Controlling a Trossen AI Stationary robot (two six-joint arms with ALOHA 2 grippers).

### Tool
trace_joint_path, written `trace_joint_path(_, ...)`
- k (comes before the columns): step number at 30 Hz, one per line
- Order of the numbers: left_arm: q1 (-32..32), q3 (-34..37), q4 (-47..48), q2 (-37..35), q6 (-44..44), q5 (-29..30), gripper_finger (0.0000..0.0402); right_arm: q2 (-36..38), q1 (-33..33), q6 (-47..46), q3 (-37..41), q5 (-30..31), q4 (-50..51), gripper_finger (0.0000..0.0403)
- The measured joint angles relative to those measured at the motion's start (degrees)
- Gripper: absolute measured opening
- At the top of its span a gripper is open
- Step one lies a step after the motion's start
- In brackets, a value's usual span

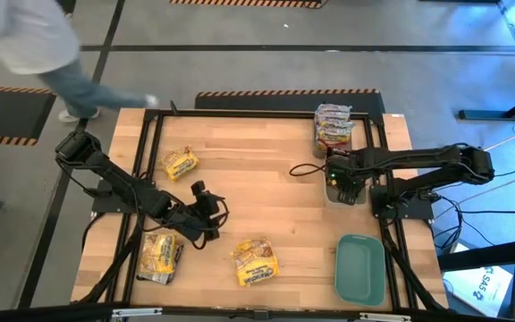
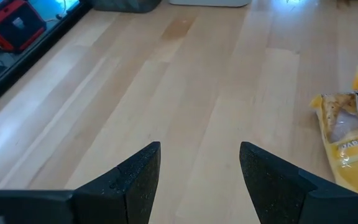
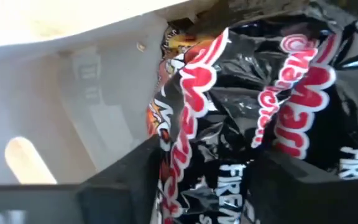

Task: Sort Maruchan noodles
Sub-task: Put the top black noodle pack into the gray bin, then put the black noodle pack into the gray bin

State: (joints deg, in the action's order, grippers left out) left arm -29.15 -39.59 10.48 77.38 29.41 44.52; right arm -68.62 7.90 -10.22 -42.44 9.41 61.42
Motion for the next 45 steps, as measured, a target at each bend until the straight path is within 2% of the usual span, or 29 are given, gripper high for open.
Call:
trace_joint_path(4, 0.0, 0.0, 0.0, 0.0, 0.0, -0.9, 0.0215, 0.0, 0.0, 0.0, 0.0, 0.2, 0.7, 0.0235)
trace_joint_path(8, 0.0, 0.0, 0.0, 0.0, 0.0, -0.9, 0.0215, 0.0, 0.0, -0.9, 0.0, 0.0, 2.3, 0.0257)
trace_joint_path(13, 0.0, 0.0, 0.0, 0.0, 0.0, -0.8, 0.0215, 0.0, 0.0, -1.5, -3.1, -0.9, 7.4, 0.0256)
trace_joint_path(18, 0.0, 0.0, 0.0, 0.0, 0.0, -0.8, 0.0215, 0.1, 0.0, -1.9, -7.1, 2.9, 11.3, 0.0246)
trace_joint_path(25, 0.1, 0.0, -0.3, 0.0, -0.2, -0.5, 0.0215, 0.1, 0.0, -2.3, -11.4, 3.0, 13.3, 0.0237)
trace_joint_path(31, 0.9, 0.0, -2.3, 0.0, -1.5, -0.9, 0.0215, 0.3, -0.1, -6.1, -16.9, -2.9, 14.7, 0.0236)
trace_joint_path(35, 1.0, 0.0, -6.3, 0.0, -1.7, -5.6, 0.0215, 0.3, -3.8, -7.5, -17.3, -7.8, 4.4, 0.0237)
trace_joint_path(39, -0.4, 0.0, -10.3, 0.8, -1.6, -8.5, 0.0215, -1.0, -12.3, -7.4, -13.5, -10.5, -17.4, 0.0237)
trace_joint_path(42, -3.2, -2.9, -7.6, 1.4, 0.9, -11.1, 0.0215, -2.9, -18.7, -7.1, -9.8, -10.1, -35.2, 0.0237)
trace_joint_path(45, -6.9, -8.3, 0.5, 2.0, 5.3, -11.6, 0.0215, -6.6, -24.1, -6.1, -7.3, -10.1, -47.7, 0.0237)
